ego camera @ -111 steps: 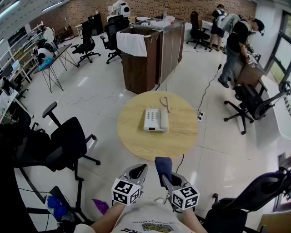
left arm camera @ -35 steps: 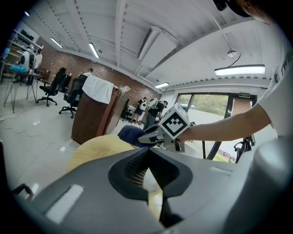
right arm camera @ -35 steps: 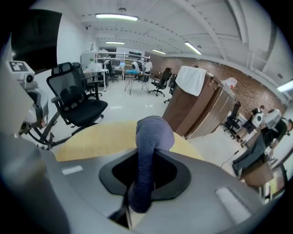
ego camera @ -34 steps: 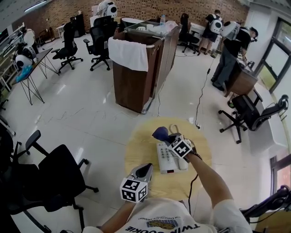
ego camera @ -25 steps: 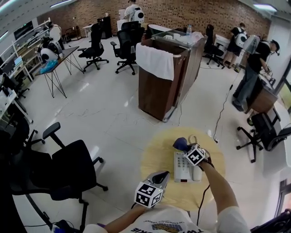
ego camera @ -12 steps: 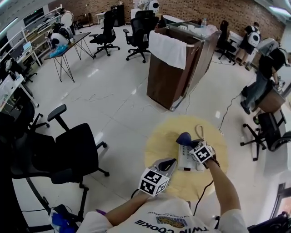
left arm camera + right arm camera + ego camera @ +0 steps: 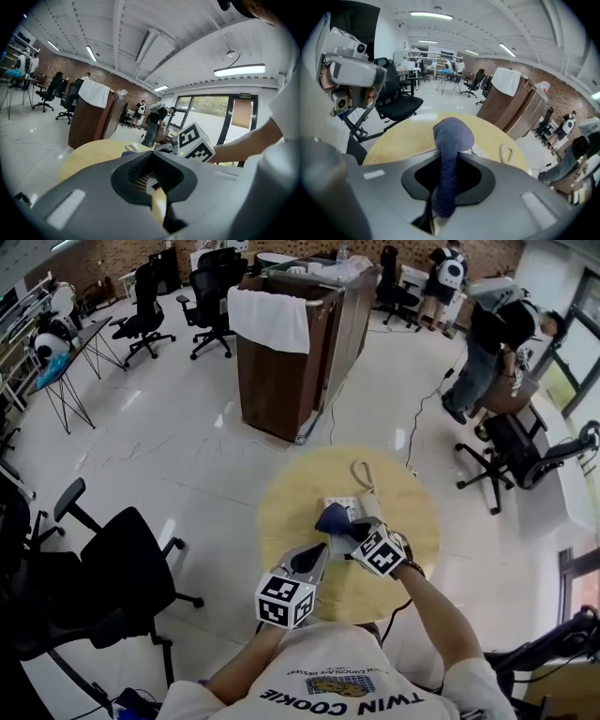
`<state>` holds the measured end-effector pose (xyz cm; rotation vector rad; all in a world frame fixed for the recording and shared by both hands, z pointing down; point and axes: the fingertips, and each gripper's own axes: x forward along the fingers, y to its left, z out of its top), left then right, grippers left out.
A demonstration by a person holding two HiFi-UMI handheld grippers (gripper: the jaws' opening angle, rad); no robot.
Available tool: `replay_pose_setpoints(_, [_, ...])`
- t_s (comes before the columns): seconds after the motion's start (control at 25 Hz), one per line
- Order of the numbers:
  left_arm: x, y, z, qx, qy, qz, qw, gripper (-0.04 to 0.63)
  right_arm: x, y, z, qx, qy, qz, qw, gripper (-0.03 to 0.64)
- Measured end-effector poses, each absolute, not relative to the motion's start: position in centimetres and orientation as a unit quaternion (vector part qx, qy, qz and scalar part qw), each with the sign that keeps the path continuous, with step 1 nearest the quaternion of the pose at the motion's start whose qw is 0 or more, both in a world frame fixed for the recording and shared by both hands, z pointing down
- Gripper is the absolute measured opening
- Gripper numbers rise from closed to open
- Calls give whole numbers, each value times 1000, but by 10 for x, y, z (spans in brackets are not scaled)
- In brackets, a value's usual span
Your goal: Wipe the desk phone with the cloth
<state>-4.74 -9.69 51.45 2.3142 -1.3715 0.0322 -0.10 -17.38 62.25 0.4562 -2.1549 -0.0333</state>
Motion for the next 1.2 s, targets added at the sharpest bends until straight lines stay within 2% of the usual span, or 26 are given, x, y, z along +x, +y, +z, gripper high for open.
replay_pose_setpoints(0.52, [-21, -97, 526, 859, -456, 28, 232, -6, 24, -103, 607, 236, -887, 17, 396, 66])
replay_pose_setpoints(0.84, [-19, -97, 525, 860, -454, 29, 232, -8, 28, -102, 605, 261, -886, 36, 381, 66])
replay_pose_setpoints(1.08, [-38, -102, 524, 849, -475, 18, 232, -8, -9, -122, 568, 292, -903, 63, 310, 66])
replay_pose_setpoints(1.2, [-53, -106, 523, 840, -491, 12, 230, -8, -34, -136, 559, 305, -905, 117, 272, 66])
